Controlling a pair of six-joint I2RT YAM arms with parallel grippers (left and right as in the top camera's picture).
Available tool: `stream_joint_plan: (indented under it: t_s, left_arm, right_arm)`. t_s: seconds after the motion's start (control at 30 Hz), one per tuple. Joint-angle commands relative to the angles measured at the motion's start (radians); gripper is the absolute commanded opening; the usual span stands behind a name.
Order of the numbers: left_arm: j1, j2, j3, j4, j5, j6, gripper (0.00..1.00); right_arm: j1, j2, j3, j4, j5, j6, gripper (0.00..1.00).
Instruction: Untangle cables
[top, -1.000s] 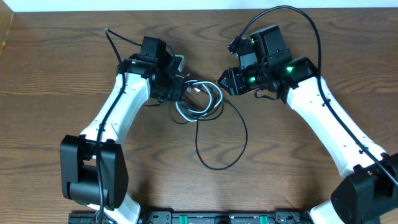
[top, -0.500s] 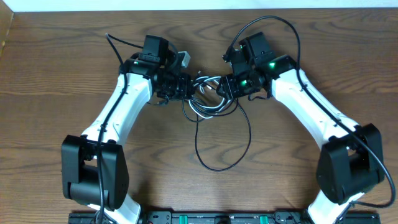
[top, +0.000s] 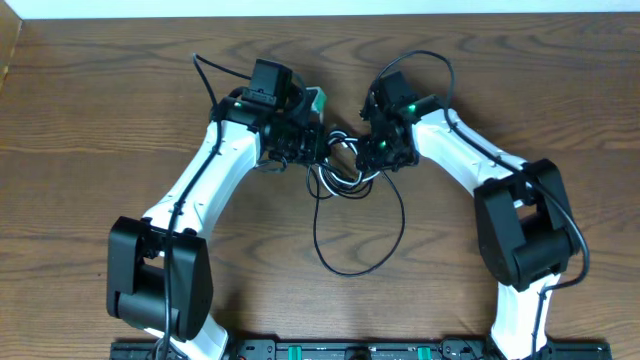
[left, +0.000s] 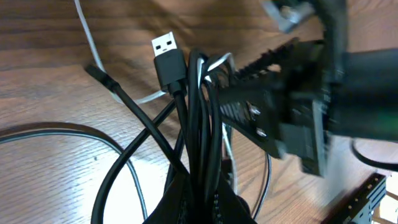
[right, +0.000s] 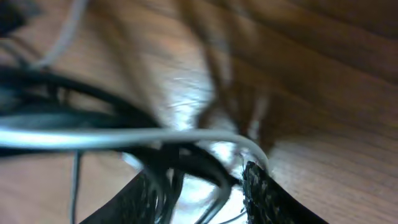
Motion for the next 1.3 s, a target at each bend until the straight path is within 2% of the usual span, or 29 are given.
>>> stream_joint_plan:
  t_s: [0.0,0.13,0.23,0.33,0.6,0.83,0.97,1.27]
  left_arm:
    - [-0.003,0.007,0.007,0.003,0.024,-0.005,0.08]
    - [-0.003,0.007,0.007,0.004,0.024,-0.006,0.08]
    - [-0.003,0.007,0.007,0.002,0.029,-0.006,0.22]
    - [-0.003,0.007,0.007,-0.001,0.027,-0.005,0.28]
    - [-0.016,0.019,0.003,0.0,-0.095,0.007,0.29]
    - [-0.047,0.046,-0.011,-0.001,-0.278,0.1,0.3]
    - [-0.046,0.079,-0.011,0.022,-0.282,0.199,0.31]
    - [-0.045,0.174,-0.011,0.045,-0.296,0.27,0.34]
  right_arm:
    - [-0.003,0.022,0.006,-0.003,0.084,0.07,0.4]
    - [-0.007,0.032,0.006,-0.001,0.085,0.078,0.4]
    - [-0.006,0.037,0.006,-0.002,0.089,0.085,0.4]
    - [-0.006,0.039,0.006,-0.002,0.088,0.085,0.41]
    - [-0.006,0.039,0.006,-0.005,0.088,0.085,0.42]
    - [-0.006,0.04,0.006,-0.004,0.088,0.084,0.43]
    - [-0.006,0.04,0.006,-0.003,0.089,0.084,0.43]
    - [-0.006,0.04,0.006,-0.004,0.092,0.084,0.43]
